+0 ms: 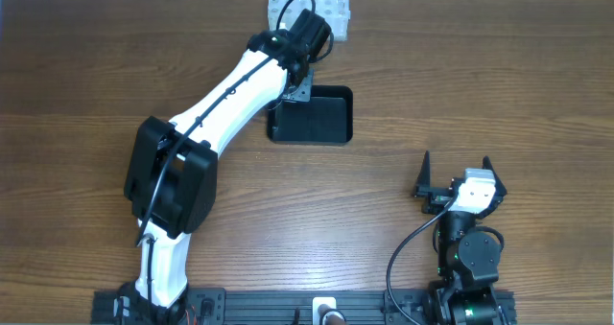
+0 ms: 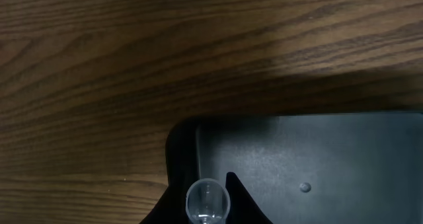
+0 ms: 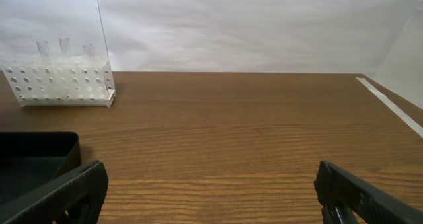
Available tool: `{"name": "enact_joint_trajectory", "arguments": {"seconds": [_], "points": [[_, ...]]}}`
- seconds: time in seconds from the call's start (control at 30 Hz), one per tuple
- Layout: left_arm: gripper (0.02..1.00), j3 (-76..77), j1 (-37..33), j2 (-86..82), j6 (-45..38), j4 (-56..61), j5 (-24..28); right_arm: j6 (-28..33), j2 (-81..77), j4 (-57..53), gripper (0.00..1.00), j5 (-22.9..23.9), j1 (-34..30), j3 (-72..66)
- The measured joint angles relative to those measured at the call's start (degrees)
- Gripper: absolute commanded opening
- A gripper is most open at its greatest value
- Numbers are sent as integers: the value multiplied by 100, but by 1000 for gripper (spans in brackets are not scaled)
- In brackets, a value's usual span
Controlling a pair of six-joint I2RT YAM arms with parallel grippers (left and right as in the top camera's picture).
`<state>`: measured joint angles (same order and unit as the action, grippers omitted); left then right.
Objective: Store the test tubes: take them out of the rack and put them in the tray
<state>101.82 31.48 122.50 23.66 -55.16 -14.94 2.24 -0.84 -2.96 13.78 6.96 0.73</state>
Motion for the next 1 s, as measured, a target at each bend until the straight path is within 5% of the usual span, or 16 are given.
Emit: {"name": "enact_joint_trajectory", "arguments": {"seconds": [0.33,0.57,1.0], "points": [[110,-4,-28,262,0,120,-13,-4,0,0,991,0,2,0],[382,-7,-48,326,31,186,-13,-7,0,0,991,0,2,0],[682,337,-48,-63,63,391,17,-7,0,0,991,0,0,0]]}}
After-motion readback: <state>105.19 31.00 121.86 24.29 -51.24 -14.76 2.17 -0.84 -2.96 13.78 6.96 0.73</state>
